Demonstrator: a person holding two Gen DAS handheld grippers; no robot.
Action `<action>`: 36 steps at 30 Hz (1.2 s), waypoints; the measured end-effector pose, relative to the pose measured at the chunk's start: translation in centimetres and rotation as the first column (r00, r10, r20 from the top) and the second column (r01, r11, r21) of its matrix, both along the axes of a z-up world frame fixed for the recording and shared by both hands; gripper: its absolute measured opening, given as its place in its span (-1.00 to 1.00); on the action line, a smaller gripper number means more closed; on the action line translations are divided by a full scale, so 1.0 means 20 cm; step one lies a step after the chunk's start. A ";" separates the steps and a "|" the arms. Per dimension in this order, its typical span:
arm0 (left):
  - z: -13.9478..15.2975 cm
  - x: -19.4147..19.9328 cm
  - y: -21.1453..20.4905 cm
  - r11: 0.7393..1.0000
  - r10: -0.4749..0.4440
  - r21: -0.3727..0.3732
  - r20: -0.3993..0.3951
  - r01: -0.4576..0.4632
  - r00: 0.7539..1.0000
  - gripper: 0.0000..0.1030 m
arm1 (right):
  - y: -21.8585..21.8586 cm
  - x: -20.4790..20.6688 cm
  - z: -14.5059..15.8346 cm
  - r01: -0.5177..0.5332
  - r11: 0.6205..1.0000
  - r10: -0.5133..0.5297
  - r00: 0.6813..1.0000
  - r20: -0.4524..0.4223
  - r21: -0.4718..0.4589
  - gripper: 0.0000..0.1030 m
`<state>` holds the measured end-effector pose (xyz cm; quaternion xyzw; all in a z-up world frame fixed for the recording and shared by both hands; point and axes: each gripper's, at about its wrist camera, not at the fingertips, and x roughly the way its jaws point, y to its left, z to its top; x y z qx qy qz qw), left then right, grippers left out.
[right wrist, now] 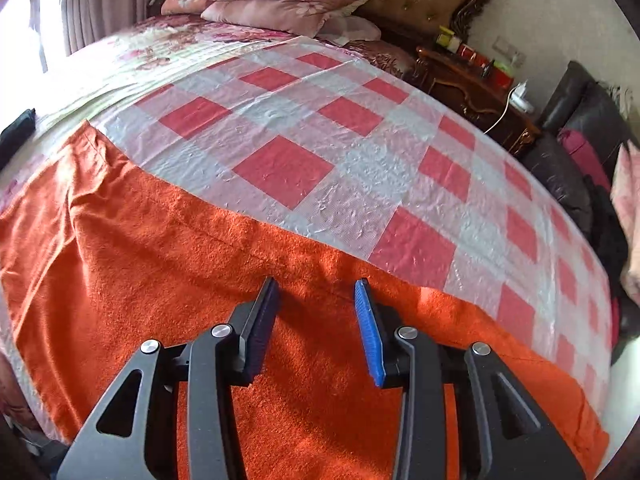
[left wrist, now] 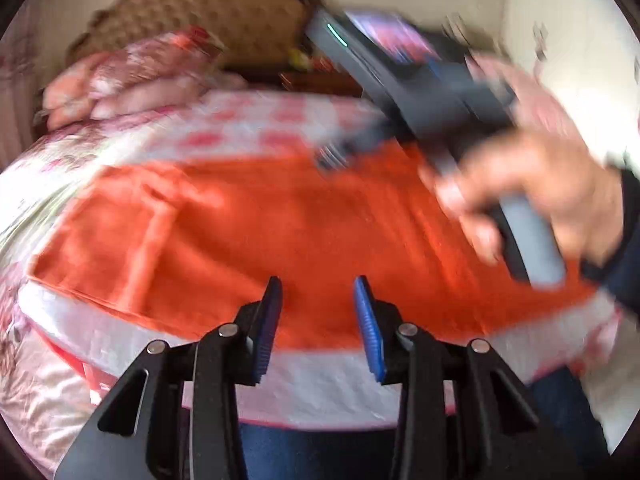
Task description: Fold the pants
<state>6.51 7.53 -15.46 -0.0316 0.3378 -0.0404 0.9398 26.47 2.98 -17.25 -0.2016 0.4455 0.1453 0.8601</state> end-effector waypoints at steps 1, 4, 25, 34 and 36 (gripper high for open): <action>0.02 0.01 0.07 0.998 0.062 0.026 0.022 -0.062 0.998 -0.25 | 0.01 0.00 0.02 0.020 1.000 -0.020 1.000 0.006 -0.015 -0.30; -0.03 0.04 0.24 0.988 0.151 0.031 0.005 -0.151 0.989 -0.28 | 0.09 -0.04 0.11 -0.052 0.992 0.052 0.999 0.005 0.117 -0.24; -0.05 -0.09 1.29 0.867 0.378 -0.322 -0.073 -0.380 0.923 0.13 | 0.24 -0.29 0.16 -0.083 0.967 0.101 0.993 -0.067 0.240 0.29; -0.16 0.01 1.33 0.935 0.191 -0.278 -0.133 -0.221 0.973 -0.63 | -0.08 -0.51 0.06 0.020 0.982 0.002 0.993 -0.117 0.189 0.35; -0.15 0.03 1.35 0.930 0.184 -0.297 -0.130 -0.215 0.974 -0.69 | -0.09 -0.49 0.05 0.043 0.980 -0.016 0.991 -0.136 0.195 0.35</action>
